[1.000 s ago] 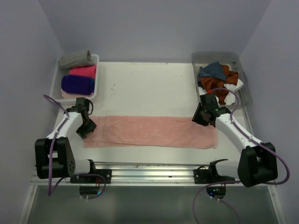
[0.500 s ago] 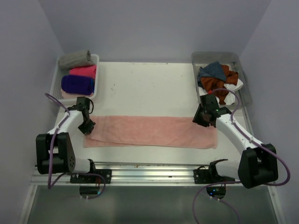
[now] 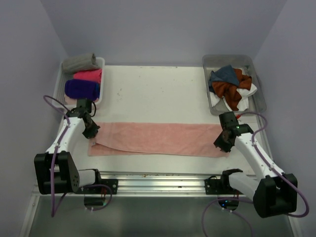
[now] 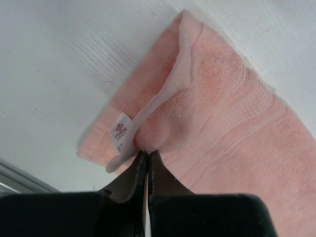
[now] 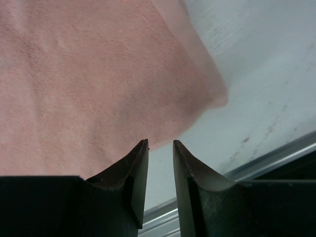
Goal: Roll the towels
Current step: Fold the towel
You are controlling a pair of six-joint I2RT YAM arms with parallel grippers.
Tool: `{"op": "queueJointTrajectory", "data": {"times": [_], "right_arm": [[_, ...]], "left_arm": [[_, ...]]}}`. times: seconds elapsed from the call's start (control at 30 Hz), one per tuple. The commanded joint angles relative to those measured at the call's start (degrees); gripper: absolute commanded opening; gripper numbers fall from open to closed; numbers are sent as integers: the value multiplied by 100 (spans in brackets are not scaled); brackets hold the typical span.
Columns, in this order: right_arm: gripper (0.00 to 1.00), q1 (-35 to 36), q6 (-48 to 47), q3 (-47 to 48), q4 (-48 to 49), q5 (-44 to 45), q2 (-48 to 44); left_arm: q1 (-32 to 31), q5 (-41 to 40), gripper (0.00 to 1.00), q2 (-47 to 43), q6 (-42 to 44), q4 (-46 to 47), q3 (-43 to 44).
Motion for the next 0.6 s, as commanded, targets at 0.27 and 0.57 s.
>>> {"op": "queueJointTrajectory", "data": {"times": [0.27,0.57], "right_arm": [[33,-27,1129,-344,-826,571,-336],[32,-36,1120,-740,167,578,26]], "left_arm": [[37,438,0,-39,521,35,290],[37,420,0,-13,618,17,466]]}}
